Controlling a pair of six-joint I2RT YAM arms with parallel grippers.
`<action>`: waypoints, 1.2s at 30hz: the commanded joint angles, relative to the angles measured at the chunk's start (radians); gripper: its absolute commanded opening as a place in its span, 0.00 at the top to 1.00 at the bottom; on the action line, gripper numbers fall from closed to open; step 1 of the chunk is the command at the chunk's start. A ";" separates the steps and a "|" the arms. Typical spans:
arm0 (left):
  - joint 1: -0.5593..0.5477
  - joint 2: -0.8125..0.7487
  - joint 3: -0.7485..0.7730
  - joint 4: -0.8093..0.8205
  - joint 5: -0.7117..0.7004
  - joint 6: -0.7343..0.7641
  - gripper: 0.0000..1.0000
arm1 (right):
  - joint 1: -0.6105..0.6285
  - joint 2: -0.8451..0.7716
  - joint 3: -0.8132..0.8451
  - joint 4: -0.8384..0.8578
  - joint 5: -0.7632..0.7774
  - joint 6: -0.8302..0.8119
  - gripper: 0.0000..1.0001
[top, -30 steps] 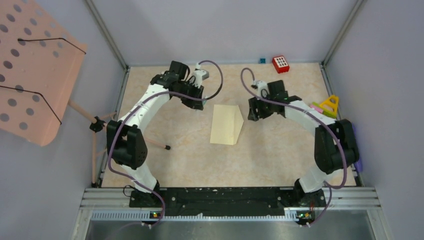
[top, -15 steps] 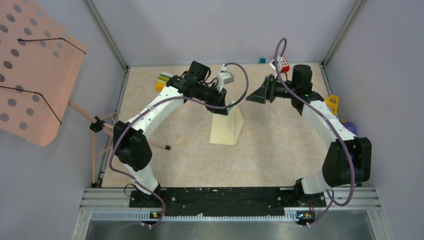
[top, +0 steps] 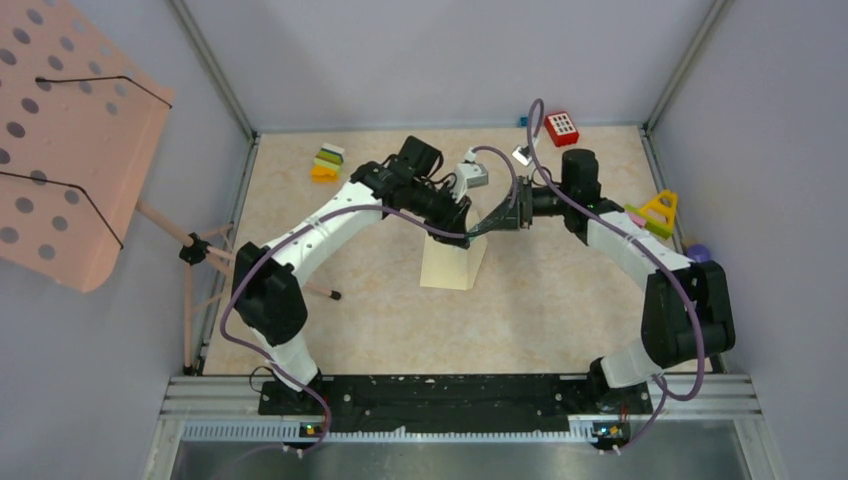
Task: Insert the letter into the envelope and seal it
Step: Pick up the solid glue from the center of the board.
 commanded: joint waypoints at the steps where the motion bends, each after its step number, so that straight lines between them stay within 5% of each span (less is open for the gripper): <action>1: -0.014 0.012 0.000 0.021 -0.023 0.024 1.00 | 0.027 0.008 0.059 -0.070 -0.012 -0.089 0.53; 25: -0.047 0.031 0.015 0.007 -0.084 0.033 1.00 | 0.093 0.065 0.126 -0.294 0.038 -0.260 0.63; 32: -0.048 0.029 0.014 0.006 -0.077 0.034 1.00 | 0.095 0.074 0.134 -0.307 0.040 -0.271 0.90; 36: -0.047 0.024 0.012 0.006 -0.073 0.032 0.69 | 0.092 0.072 0.146 -0.311 0.029 -0.274 1.00</action>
